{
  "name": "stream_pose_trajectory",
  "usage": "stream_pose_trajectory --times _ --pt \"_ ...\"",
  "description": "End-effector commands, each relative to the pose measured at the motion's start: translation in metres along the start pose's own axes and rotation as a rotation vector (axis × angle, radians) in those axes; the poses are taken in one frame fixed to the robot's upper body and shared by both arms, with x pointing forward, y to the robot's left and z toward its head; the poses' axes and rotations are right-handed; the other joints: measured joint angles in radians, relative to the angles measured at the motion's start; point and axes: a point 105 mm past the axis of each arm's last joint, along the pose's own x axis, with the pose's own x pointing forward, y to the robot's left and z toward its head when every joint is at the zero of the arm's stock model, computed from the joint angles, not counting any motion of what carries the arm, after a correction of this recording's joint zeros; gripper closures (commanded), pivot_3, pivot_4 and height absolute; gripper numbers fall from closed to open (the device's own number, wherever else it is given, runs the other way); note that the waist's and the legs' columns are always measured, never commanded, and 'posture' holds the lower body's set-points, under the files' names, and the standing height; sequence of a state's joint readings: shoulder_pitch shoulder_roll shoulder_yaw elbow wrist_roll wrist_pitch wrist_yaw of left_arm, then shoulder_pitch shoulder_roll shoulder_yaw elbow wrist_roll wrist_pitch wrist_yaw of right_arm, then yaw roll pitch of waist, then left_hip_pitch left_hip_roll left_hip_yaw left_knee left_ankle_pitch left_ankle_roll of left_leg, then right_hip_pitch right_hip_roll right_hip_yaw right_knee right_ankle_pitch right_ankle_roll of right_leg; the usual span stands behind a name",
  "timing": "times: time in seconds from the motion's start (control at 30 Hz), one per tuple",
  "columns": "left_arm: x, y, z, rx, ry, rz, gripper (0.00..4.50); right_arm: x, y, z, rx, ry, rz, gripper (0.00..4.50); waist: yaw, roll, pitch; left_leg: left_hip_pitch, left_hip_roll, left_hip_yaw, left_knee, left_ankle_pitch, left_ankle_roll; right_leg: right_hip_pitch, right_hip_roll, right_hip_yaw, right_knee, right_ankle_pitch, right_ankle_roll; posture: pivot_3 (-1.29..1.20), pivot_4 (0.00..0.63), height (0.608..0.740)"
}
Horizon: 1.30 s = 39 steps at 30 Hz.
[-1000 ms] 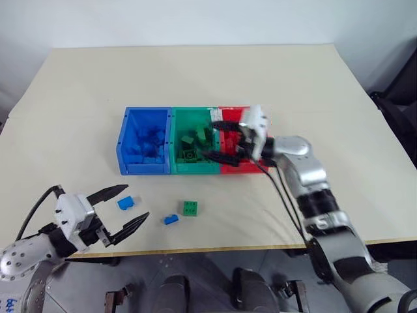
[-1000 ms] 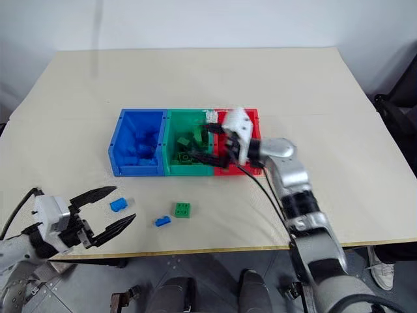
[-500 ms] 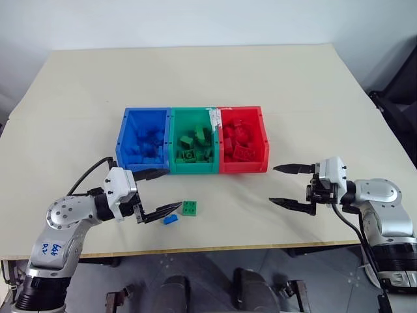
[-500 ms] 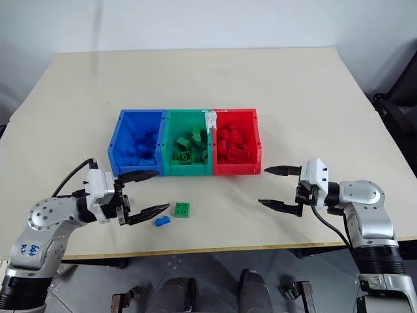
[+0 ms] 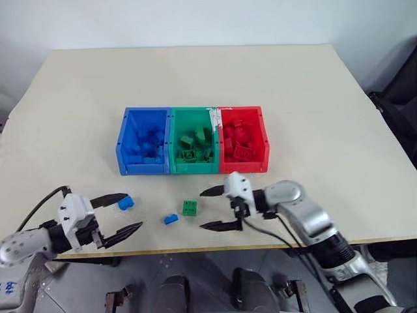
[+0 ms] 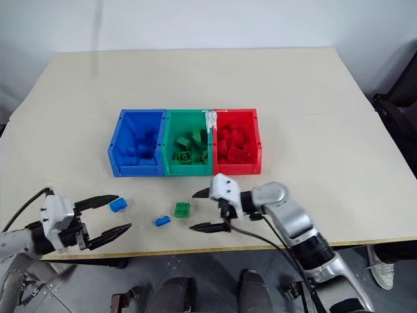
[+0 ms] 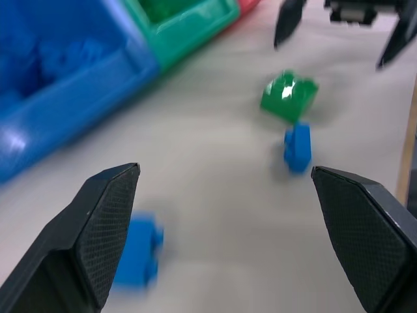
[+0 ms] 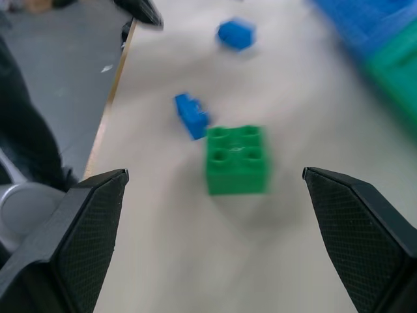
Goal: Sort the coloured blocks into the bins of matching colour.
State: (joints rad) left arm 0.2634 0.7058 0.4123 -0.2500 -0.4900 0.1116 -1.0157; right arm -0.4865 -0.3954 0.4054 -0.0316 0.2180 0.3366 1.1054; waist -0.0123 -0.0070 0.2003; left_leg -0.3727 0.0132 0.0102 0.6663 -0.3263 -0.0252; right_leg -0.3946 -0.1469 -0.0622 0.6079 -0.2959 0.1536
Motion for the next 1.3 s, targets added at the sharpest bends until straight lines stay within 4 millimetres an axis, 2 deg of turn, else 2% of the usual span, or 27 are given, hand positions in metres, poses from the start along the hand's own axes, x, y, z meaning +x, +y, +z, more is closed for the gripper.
stream_pose_trajectory --times 0.03,0.13,0.23,0.4,0.43,0.47,0.57,0.73,0.87,0.93,1.0,1.1,1.23,1.3 --pt "-0.003 -0.009 0.015 0.034 -0.047 0.023 0.0 0.011 -0.011 -0.002 -0.034 0.02 -0.076 0.02 0.004 -0.001 0.0 0.0 0.0 0.0 0.0 0.0 0.0 0.0 0.0 0.0 0.0 0.0 0.0 0.0 0.15 0.74" --pt "-0.004 -0.017 0.016 0.027 -0.048 0.032 0.0 0.019 -0.016 -0.001 -0.031 0.011 -0.106 0.02 0.002 -0.001 -0.001 0.001 0.001 0.0 0.0 0.0 0.0 0.0 0.0 0.0 0.0 0.0 -0.001 0.0 0.15 0.74" --pt "-0.003 -0.022 0.018 0.02 -0.049 0.04 0.0 0.02 -0.015 -0.002 -0.037 0.015 -0.093 0.62 0.003 -0.001 -0.001 0.001 0.001 0.0 0.0 0.0 -0.001 0.0 0.001 0.0 0.001 0.0 -0.001 0.0 0.15 0.74" --pt "-0.005 -0.023 0.021 0.019 -0.05 0.049 0.0 0.016 -0.015 0.006 -0.067 -0.017 -0.067 2.34 0.001 -0.001 -0.001 0.001 0.001 0.001 0.0 -0.001 0.0 0.0 0.001 0.0 0.0 0.0 -0.001 0.0 0.15 0.74" --pt "-0.006 -0.022 0.021 0.019 -0.051 0.053 0.0 0.015 -0.017 0.01 -0.073 -0.038 -0.07 2.8 0.001 -0.001 -0.001 0.001 0.001 0.001 0.0 -0.001 0.0 0.0 0.001 0.0 0.0 0.0 -0.001 0.0 0.15 0.74" --pt "-0.007 -0.022 0.022 0.019 -0.052 0.057 0.0 0.012 -0.019 0.018 -0.083 -0.074 -0.068 3.06 0.0 -0.001 -0.001 0.001 0.001 0.001 0.0 -0.001 0.0 0.0 0.001 0.0 0.0 0.0 -0.001 0.0 0.15 0.74" --pt "-0.008 -0.021 0.023 0.014 -0.061 0.079 0.0 0.001 -0.026 0.04 -0.096 -0.166 -0.064 3.05 -0.001 -0.001 -0.001 0.001 0.001 0.001 0.0 -0.001 0.0 0.0 0.001 0.0 0.0 0.0 -0.001 0.0 0.15 0.74" --pt "-0.019 -0.016 0.023 -0.013 -0.085 0.176 0.0 -0.021 -0.079 0.094 -0.081 -0.333 -0.275 3.05 -0.015 -0.001 0.0 0.001 0.002 0.001 0.0 -0.001 0.0 0.0 0.001 0.0 0.001 0.0 -0.001 0.0 0.15 0.74" --pt "-0.024 -0.013 0.021 -0.024 -0.085 0.22 0.0 -0.021 -0.108 0.109 -0.148 -0.323 -0.391 3.05 -0.019 -0.001 -0.001 0.001 0.002 0.001 -0.001 -0.001 -0.001 -0.002 0.001 0.0 0.001 0.0 -0.002 0.0 0.15 0.74" --pt "-0.026 -0.012 0.02 -0.025 -0.08 0.229 0.0 -0.017 -0.119 0.108 -0.142 -0.303 -0.42 3.05 -0.02 -0.001 -0.001 0.001 0.002 0.002 -0.002 -0.001 0.0 -0.002 0.001 0.0 0.001 0.0 -0.002 0.0 0.15 0.74" --pt "-0.026 -0.011 0.019 -0.023 -0.075 0.233 0.0 -0.015 -0.126 0.109 -0.164 -0.29 -0.443 2.31 -0.021 -0.001 -0.001 0.0 0.002 0.003 -0.002 -0.002 0.0 -0.003 0.001 0.0 0.001 0.0 -0.002 0.0 0.15 0.74" --pt "-0.028 -0.009 0.018 -0.02 -0.072 0.237 0.0 -0.017 -0.126 0.112 -0.184 -0.302 -0.427 1.4 -0.019 -0.001 0.0 0.0 0.002 0.003 -0.002 -0.002 0.0 -0.003 0.001 0.0 0.001 0.0 -0.002 0.0 0.15 0.74" --pt "-0.029 -0.004 0.02 -0.018 -0.075 0.24 0.0 -0.038 -0.114 0.111 -0.221 -0.363 -0.356 0.05 -0.018 -0.001 0.0 0.0 0.002 0.003 -0.002 -0.002 0.0 -0.003 0.001 0.0 0.001 0.0 -0.002 0.0 0.15 0.74" --pt "-0.031 -0.002 0.02 -0.029 -0.072 0.237 0.0 -0.054 -0.097 0.108 -0.258 -0.418 -0.271 0.05 -0.014 -0.001 -0.001 0.0 0.002 0.003 -0.002 -0.002 0.001 -0.003 0.001 0.0 0.001 0.0 -0.002 0.0 0.15 0.74"
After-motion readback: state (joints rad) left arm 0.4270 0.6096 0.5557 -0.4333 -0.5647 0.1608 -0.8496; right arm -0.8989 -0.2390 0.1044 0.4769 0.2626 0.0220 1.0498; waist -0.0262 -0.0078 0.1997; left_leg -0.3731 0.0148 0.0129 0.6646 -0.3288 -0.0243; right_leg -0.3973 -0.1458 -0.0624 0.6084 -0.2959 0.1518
